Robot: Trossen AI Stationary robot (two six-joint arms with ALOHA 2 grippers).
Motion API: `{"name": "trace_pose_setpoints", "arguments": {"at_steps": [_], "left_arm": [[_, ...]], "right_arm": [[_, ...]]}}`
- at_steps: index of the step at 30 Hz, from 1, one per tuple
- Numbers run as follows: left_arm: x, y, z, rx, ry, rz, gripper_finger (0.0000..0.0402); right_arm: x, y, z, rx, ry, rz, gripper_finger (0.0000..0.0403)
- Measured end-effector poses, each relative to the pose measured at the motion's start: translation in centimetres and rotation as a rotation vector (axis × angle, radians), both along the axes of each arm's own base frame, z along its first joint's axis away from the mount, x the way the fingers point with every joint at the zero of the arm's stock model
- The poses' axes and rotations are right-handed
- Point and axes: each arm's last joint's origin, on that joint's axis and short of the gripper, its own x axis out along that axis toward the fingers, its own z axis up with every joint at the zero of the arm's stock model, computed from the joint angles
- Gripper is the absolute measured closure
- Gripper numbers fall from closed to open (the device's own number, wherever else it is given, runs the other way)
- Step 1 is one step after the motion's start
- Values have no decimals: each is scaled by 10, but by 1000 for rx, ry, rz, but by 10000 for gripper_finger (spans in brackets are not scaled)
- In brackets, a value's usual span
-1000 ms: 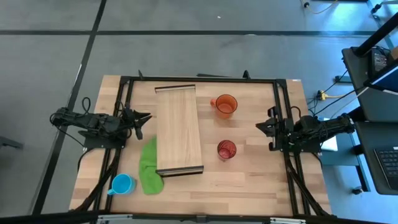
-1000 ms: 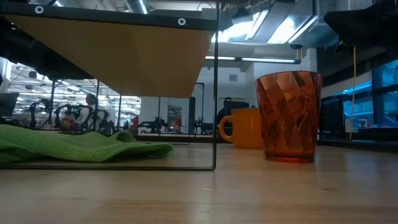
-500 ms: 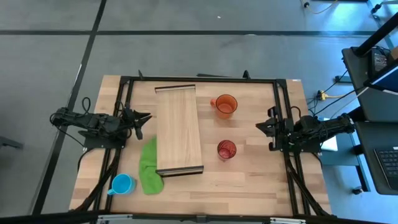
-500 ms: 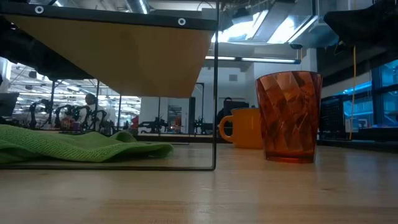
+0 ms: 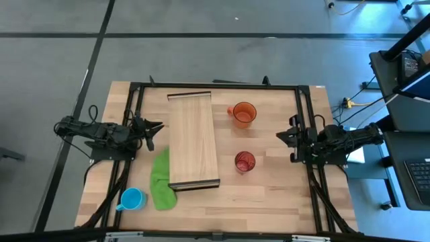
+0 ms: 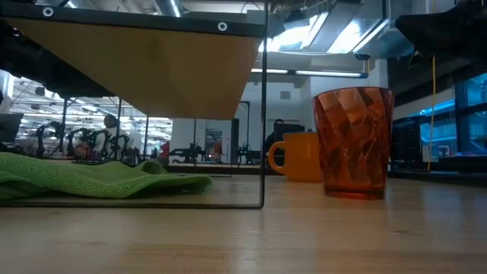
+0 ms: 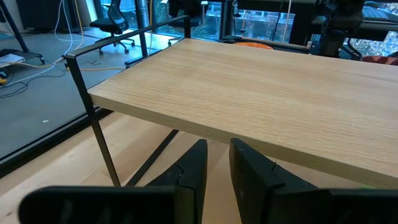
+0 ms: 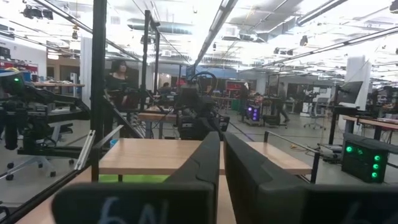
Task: Stack small to large cups/mugs on shelf
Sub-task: Put the brown glass on the shelf
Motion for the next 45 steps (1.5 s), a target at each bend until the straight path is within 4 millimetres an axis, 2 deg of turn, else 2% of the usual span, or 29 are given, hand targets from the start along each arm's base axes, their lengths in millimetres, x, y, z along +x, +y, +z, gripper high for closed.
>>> {"name": "trace_pose_setpoints", "arguments": {"at_steps": [4,8,11,13,15,17,19,21,24,25,27,29,35,41,45], "left_arm": [[0,0,0,0,0,-1,338],[0,0,0,0,0,0,338],[0,0,0,0,0,-1,338],[0,0,0,0,0,-1,338],[0,0,0,0,0,-1,338],[0,0,0,-1,0,-3,338],[0,0,0,0,0,-2,338],[0,0,0,-1,0,-2,338],[0,0,0,0,0,-2,338],[0,0,0,0,0,-2,338],[0,0,0,0,0,-2,338],[0,0,0,0,0,-1,338],[0,0,0,0,0,-1,338],[0,0,0,0,0,-2,338],[0,0,0,-1,0,-2,338]], "right_arm": [[0,0,0,-32,-3,-13,377],[-2,-2,7,-119,-59,-110,377],[0,-6,4,-178,5,-248,377],[0,-6,3,-159,7,-257,377],[0,-5,4,-82,-16,-197,377],[-1,-4,6,60,-56,-92,377],[-3,-5,12,213,-131,-58,377],[-6,-8,16,421,-208,-83,377],[-13,-15,24,842,-419,-82,377],[-16,-17,26,889,-472,-126,377],[-20,-21,27,897,-521,-262,377],[-22,-22,28,908,-544,-309,377],[-29,-25,39,1021,-658,-295,377],[-33,-25,55,1004,-671,-241,377],[-33,-25,56,1029,-687,-203,377]]}}
